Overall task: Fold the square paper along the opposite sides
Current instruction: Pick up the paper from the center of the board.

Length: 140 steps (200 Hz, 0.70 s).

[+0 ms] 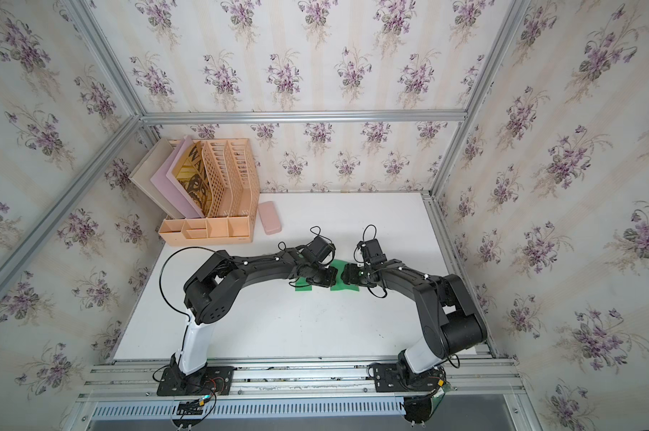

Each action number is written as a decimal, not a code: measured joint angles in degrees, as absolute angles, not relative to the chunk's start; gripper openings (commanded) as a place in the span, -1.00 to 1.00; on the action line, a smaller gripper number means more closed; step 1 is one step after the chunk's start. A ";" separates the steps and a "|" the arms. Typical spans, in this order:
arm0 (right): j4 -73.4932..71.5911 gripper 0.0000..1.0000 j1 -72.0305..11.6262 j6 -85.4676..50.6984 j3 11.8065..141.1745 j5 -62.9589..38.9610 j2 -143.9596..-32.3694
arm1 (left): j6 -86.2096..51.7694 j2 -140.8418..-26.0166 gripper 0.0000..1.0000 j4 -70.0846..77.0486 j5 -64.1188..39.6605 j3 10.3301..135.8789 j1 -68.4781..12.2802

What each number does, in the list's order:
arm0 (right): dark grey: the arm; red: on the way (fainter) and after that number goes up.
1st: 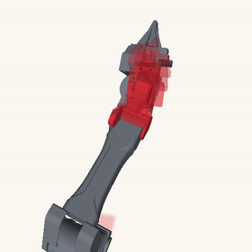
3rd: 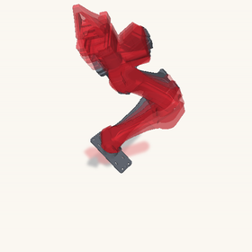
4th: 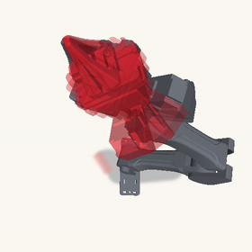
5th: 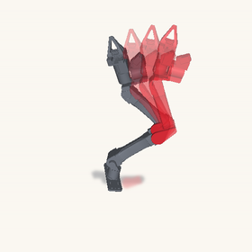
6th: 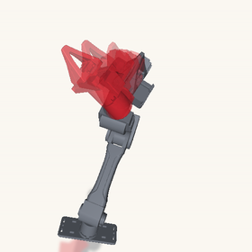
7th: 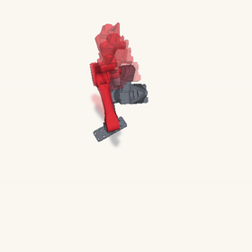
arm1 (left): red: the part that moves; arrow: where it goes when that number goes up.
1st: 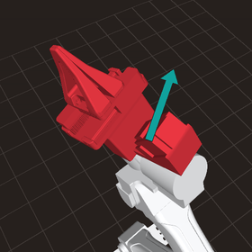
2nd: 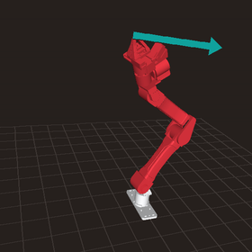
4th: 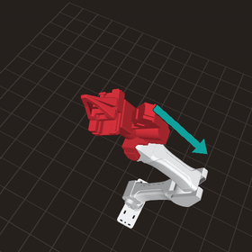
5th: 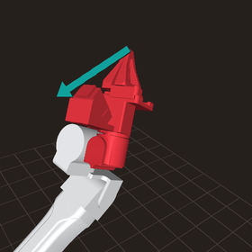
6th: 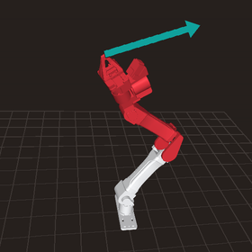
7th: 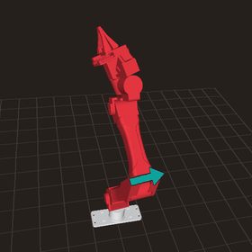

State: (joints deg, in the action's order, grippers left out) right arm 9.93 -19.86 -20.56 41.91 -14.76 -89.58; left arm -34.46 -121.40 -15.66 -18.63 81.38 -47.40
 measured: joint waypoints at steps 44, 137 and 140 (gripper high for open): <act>12.38 0.66 -19.44 -19.53 43.57 -14.50 -89.86 | -34.11 -121.30 -1.00 -15.57 -18.41 81.23 -47.48; 14.87 0.80 -18.90 -19.27 43.88 -11.40 -89.47 | -33.80 -121.27 -1.00 -15.57 -18.31 81.23 -47.55; 14.52 0.80 -18.90 -19.27 43.79 -11.42 -89.67 | -33.80 -121.27 -1.00 -15.57 -18.31 81.23 -47.55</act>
